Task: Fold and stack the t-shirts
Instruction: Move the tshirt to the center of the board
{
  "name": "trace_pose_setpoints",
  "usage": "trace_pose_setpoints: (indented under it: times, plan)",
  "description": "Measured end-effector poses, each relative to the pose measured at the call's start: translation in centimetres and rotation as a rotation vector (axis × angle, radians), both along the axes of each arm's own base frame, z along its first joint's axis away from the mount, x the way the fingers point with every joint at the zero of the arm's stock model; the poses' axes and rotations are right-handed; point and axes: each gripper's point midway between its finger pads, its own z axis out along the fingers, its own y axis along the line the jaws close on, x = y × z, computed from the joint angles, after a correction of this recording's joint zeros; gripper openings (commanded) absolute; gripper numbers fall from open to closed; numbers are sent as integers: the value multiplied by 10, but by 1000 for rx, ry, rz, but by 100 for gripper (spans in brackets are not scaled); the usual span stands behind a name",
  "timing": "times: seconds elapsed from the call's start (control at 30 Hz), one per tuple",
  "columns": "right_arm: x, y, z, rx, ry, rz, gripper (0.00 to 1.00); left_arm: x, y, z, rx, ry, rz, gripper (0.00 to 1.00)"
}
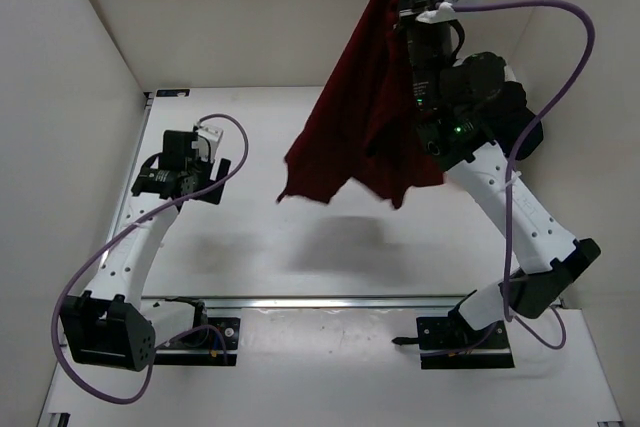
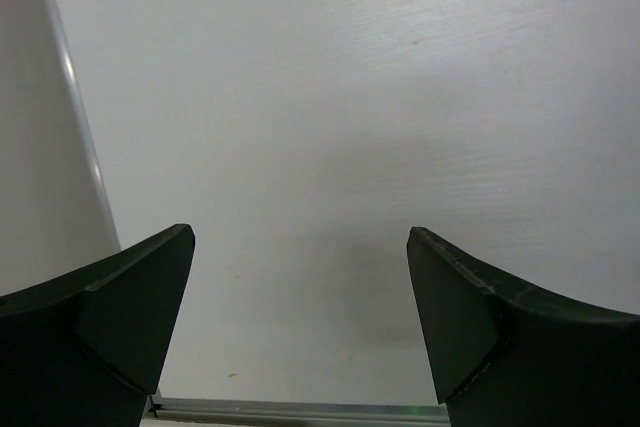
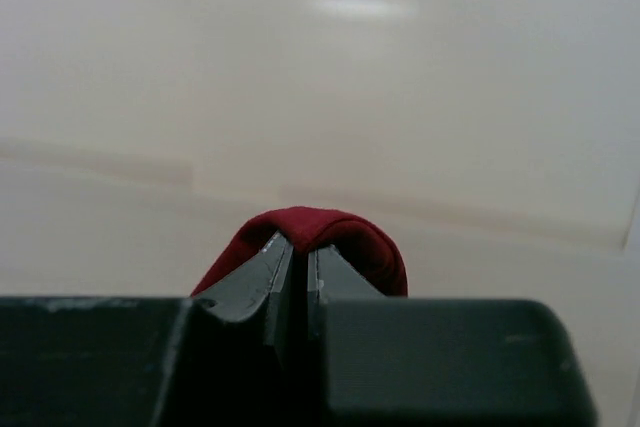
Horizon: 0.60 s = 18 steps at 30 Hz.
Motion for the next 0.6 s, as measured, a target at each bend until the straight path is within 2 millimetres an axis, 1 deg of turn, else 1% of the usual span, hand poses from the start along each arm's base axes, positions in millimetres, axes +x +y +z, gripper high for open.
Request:
trace_pose_setpoints:
  times: [0.07,0.1,0.13,0.2,0.23,0.27,0.3,0.33,0.37,0.43,0.47,0.5,0.57,0.6]
  plan:
    - [18,2,-30,4,101,-10,0,6,6,10,20,-34,18,99]
    - [30,5,-51,1,167,-16,3,9,8,16,27,-52,23,98]
    - [41,8,-71,-7,231,-16,8,12,9,22,32,-68,25,99]
    - [61,15,-112,-20,353,-9,41,17,10,31,41,-98,23,99]
    - [73,17,-137,-29,421,-7,48,19,9,35,45,-109,16,99]
    - [84,17,-159,-43,480,-11,59,21,8,36,47,-112,11,99]
    - [93,18,-184,-59,547,-9,67,22,7,36,50,-109,3,98]
    - [103,17,-211,-76,615,-8,70,23,4,35,53,-100,-8,99]
    - [112,15,-242,-97,693,-13,76,24,0,32,59,-87,-28,99]
    - [122,7,-291,-130,826,-24,81,24,-10,24,68,-53,-69,98]
    - [123,4,-317,-148,897,-25,81,23,-16,18,71,-28,-93,98]
    - [122,-1,-335,-162,949,-31,82,21,-20,15,73,-11,-109,98]
    - [113,-7,-372,-193,1048,-37,88,16,-26,8,60,15,-137,98]
    - [105,-5,-388,-217,1087,-28,88,14,-27,5,53,26,-138,98]
